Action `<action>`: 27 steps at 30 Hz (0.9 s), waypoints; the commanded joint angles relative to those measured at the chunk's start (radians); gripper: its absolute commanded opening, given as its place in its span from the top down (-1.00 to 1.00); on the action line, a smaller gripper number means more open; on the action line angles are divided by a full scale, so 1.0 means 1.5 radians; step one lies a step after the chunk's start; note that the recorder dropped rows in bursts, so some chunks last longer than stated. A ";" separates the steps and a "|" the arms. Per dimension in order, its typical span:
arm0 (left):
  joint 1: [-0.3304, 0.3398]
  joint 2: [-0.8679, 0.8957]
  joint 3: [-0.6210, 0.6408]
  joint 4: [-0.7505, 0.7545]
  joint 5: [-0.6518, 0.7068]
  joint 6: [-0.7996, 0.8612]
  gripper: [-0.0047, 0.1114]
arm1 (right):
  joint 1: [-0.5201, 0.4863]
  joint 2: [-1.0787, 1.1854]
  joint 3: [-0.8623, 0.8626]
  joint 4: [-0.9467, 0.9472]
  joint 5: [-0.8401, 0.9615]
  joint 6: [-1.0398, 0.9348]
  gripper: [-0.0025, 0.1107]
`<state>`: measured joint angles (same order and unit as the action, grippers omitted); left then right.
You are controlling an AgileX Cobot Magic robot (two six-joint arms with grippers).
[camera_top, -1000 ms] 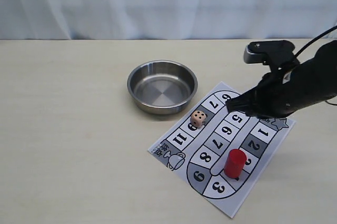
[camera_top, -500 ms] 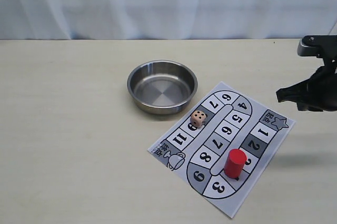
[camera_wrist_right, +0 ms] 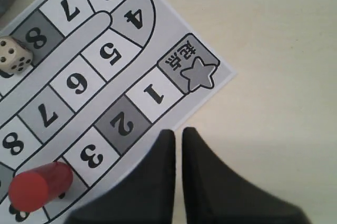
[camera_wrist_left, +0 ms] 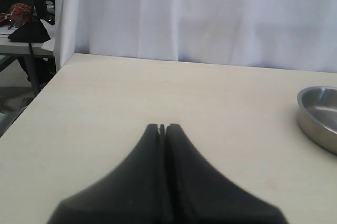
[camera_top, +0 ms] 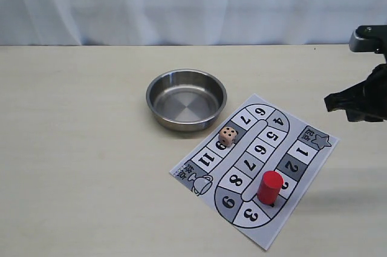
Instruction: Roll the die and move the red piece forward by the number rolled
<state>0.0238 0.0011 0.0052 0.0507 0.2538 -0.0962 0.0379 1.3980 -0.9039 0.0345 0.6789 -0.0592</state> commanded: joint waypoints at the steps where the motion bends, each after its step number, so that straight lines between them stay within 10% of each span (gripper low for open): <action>1: 0.000 -0.001 -0.003 0.000 -0.008 -0.003 0.92 | 0.000 -0.114 -0.006 -0.003 0.057 -0.006 0.89; 27: 0.000 -0.001 -0.003 -0.001 -0.008 -0.003 0.92 | 0.000 -0.853 -0.006 0.037 0.216 -0.043 0.89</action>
<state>0.0238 0.0011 0.0052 0.0507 0.2538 -0.0962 0.0379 0.1861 -0.9074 0.0884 0.9969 -0.0955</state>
